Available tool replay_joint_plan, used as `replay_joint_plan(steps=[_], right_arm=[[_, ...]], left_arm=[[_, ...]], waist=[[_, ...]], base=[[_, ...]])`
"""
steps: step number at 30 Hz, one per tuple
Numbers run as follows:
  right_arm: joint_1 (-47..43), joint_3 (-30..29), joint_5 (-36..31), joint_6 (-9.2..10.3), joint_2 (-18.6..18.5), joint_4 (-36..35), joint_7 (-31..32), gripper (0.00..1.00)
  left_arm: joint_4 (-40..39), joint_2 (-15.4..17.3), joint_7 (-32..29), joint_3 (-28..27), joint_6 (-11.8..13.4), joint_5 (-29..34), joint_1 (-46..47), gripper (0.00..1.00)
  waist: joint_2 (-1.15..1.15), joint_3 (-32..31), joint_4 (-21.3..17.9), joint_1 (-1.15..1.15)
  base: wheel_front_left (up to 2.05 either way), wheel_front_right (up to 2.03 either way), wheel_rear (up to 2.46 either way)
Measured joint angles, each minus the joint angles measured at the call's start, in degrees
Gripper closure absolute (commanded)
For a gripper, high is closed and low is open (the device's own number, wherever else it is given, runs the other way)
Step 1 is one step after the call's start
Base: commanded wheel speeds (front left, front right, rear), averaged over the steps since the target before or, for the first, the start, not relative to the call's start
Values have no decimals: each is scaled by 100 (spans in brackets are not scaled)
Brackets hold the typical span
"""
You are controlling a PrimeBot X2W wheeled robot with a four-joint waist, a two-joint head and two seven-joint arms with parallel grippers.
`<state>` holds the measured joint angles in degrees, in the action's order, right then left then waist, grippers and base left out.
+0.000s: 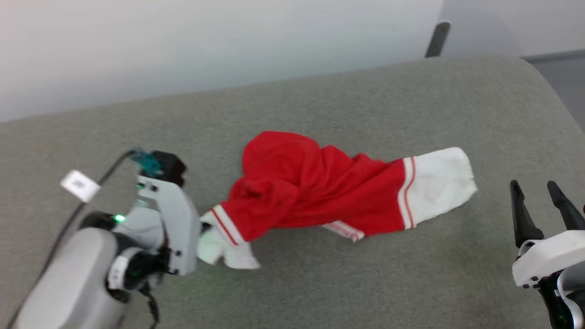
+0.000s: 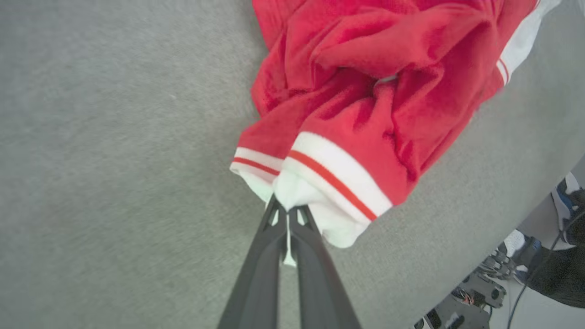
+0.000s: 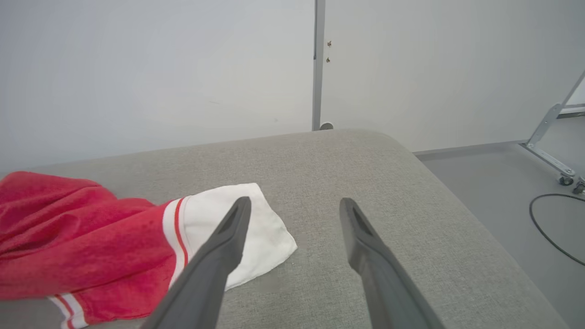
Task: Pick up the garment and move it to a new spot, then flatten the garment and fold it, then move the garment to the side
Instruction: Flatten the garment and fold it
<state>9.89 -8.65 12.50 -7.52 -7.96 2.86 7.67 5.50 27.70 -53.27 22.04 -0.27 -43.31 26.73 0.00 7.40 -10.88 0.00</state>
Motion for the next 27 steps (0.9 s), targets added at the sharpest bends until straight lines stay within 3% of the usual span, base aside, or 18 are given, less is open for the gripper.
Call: replay_joint_plan(steps=[12,23,25,26,27], right_arm=[[-255,31,-90,0,37,-264,250,0],[-310,167,-41,0,-15,-293,344,0],[-309,183,-32,0,-23,-285,344,0],[-309,193,-29,0,-25,-282,344,0],[-309,202,-21,0,-27,-281,344,0]], left_arm=[[271,673,388,-270,24,314,-175,100],[1321,282,992,-160,-123,296,-363,100],[1447,226,1072,-122,-162,298,-353,62],[1501,208,1105,-112,-178,300,-338,51],[1538,211,1133,-81,-193,334,-313,16]], waist=[[0,-311,401,0],[0,-252,416,0],[0,-255,422,0],[0,-258,427,0],[0,-262,433,0]], base=[[0,0,0],[0,0,0],[0,0,0],[0,0,0],[0,0,0]])
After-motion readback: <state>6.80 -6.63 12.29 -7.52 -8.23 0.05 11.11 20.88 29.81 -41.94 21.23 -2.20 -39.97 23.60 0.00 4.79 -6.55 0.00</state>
